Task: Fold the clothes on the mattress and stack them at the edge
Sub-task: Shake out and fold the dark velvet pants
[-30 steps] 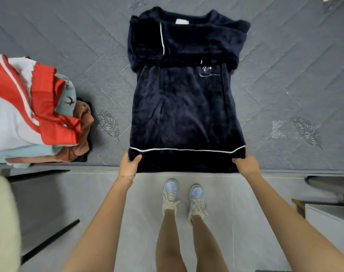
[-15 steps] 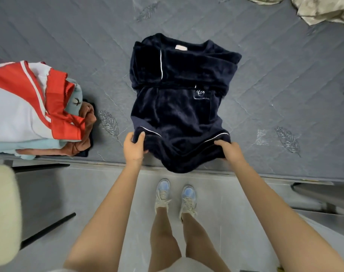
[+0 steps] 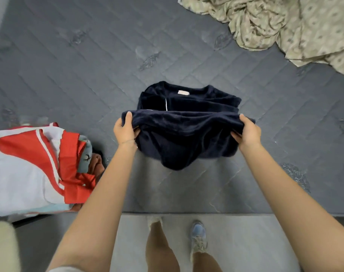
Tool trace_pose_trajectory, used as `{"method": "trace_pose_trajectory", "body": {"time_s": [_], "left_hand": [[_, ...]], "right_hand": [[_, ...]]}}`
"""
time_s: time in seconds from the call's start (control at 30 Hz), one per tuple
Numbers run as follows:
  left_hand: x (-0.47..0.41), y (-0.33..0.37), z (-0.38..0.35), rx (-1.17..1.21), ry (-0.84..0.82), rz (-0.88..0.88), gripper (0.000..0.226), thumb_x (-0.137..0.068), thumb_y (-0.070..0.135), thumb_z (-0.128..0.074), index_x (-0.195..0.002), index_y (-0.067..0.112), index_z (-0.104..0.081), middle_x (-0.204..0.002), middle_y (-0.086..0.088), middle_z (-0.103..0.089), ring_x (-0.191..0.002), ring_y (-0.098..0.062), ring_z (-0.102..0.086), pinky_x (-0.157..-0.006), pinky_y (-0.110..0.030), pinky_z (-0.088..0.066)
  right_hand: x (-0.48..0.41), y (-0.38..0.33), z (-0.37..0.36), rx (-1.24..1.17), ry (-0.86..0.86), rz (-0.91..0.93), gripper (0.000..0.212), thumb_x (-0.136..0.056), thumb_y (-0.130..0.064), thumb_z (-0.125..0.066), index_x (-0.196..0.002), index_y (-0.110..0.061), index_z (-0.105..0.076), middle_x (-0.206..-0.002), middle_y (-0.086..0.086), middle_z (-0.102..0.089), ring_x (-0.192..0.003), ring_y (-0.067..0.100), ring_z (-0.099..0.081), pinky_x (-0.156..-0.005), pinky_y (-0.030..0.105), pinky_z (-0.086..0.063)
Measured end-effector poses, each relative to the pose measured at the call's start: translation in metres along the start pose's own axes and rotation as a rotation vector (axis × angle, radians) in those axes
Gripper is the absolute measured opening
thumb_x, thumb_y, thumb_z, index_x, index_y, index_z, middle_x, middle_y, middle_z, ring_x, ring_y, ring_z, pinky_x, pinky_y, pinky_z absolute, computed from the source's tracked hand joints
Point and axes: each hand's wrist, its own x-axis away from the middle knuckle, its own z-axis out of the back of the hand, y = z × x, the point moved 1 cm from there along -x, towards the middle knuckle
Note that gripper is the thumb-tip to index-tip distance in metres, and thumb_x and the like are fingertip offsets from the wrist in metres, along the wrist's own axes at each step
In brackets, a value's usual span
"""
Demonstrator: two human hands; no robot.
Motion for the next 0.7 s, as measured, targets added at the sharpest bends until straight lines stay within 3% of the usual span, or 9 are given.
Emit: {"method": "trace_pose_trajectory", "body": {"time_s": [0.2,0.37,0.47,0.53,0.6,0.7], "left_hand": [[-0.078,0.028,-0.035,-0.058,-0.034,0.088,0.018,-0.097,0.024,-0.055,-0.08,0.018,-0.056,-0.078,0.001,-0.061,-0.068,-0.01,-0.061,-0.061,-0.022,-0.055],[-0.131,0.029,-0.072,-0.051,-0.054,0.158,0.03,-0.094,0.04,-0.057,-0.076,0.017,-0.054,-0.058,0.004,-0.063,-0.056,-0.008,-0.062,-0.059,-0.022,-0.056],[-0.163,0.02,-0.089,-0.076,-0.042,0.131,0.037,-0.093,0.047,-0.055,-0.074,0.016,-0.052,-0.063,0.001,-0.064,-0.055,-0.006,-0.061,-0.056,-0.018,-0.053],[-0.181,0.011,-0.095,-0.114,-0.059,0.1,0.032,-0.096,0.042,-0.052,-0.082,0.014,-0.055,-0.086,-0.002,-0.069,-0.076,-0.007,-0.066,-0.07,-0.017,-0.055],[-0.192,-0.001,-0.094,-0.211,-0.088,0.069,0.022,-0.098,0.027,-0.054,-0.105,0.006,-0.055,-0.109,-0.009,-0.064,-0.103,-0.016,-0.062,-0.096,-0.028,-0.05],[-0.194,-0.018,-0.092,-0.472,-0.162,-0.073,0.048,-0.095,0.004,-0.054,-0.139,0.004,-0.035,-0.128,-0.015,-0.056,-0.122,-0.022,-0.053,-0.11,-0.032,-0.037]], "right_hand": [[-0.044,-0.02,-0.063,-0.05,0.144,0.072,0.042,-0.092,-0.025,-0.061,-0.129,-0.01,-0.05,-0.108,0.001,-0.058,-0.079,0.008,-0.057,-0.082,0.031,-0.049],[-0.088,-0.034,-0.097,-0.108,0.184,0.071,0.018,-0.095,-0.023,-0.057,-0.109,-0.014,-0.051,-0.087,-0.003,-0.056,-0.074,0.01,-0.056,-0.072,0.027,-0.05],[-0.122,-0.036,-0.107,-0.106,0.174,0.046,0.026,-0.097,-0.026,-0.053,-0.119,-0.012,-0.053,-0.09,-0.001,-0.057,-0.079,0.013,-0.057,-0.075,0.028,-0.05],[-0.14,-0.032,-0.109,-0.08,0.121,0.045,0.026,-0.099,-0.03,-0.05,-0.119,-0.014,-0.053,-0.098,-0.001,-0.06,-0.084,0.011,-0.059,-0.079,0.029,-0.049],[-0.155,-0.024,-0.107,0.041,0.043,0.062,0.039,-0.097,-0.033,-0.053,-0.132,-0.016,-0.047,-0.131,0.005,-0.055,-0.111,0.012,-0.056,-0.1,0.032,-0.044],[-0.167,-0.009,-0.099,0.372,-0.01,0.223,0.064,-0.091,-0.024,-0.065,-0.146,-0.018,-0.033,-0.151,0.005,-0.036,-0.133,0.014,-0.041,-0.112,0.031,-0.033]]}}
